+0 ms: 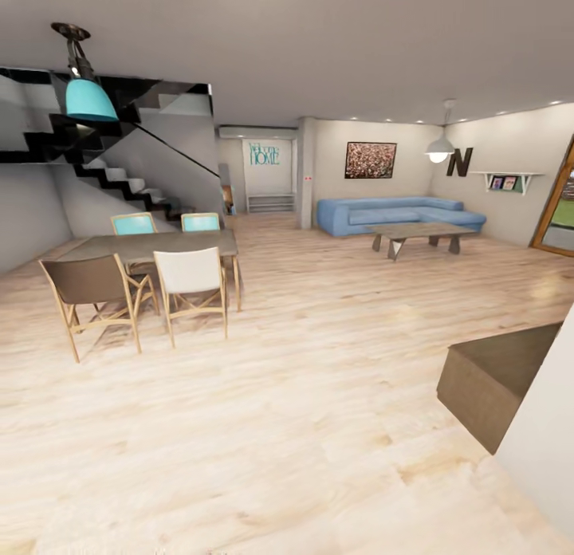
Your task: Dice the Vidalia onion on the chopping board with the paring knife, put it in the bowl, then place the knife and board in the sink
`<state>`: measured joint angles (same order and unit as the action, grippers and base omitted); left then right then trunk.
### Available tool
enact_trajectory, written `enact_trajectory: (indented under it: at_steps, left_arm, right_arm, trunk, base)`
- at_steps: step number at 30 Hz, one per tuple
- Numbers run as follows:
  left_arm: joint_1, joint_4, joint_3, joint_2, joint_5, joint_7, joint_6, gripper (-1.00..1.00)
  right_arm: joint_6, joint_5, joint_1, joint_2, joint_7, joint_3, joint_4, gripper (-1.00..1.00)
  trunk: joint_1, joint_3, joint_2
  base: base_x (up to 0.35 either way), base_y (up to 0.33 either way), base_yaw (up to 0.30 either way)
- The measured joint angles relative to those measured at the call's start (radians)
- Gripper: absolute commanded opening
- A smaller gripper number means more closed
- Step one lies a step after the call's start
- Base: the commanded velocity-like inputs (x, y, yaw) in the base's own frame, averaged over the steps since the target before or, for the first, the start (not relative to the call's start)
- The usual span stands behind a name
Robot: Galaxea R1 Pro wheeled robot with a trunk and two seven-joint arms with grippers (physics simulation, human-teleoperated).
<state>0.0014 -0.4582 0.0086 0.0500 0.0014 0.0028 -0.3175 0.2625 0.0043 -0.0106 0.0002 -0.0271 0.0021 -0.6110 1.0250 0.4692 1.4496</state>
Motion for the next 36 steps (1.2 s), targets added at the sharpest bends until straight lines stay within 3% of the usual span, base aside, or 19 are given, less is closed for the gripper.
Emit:
enact_trajectory:
  at_steps: [36]
  left_arm:
    - [0.0,-0.002,0.001,0.002,0.0,0.001,0.0,1.0]
  right_arm:
    - [0.0,0.0,-0.001,0.001,-0.013,-0.001,0.0,1.0]
  trunk:
    - [0.0,0.0,0.0]
  base:
    - [0.0,0.0,0.28]
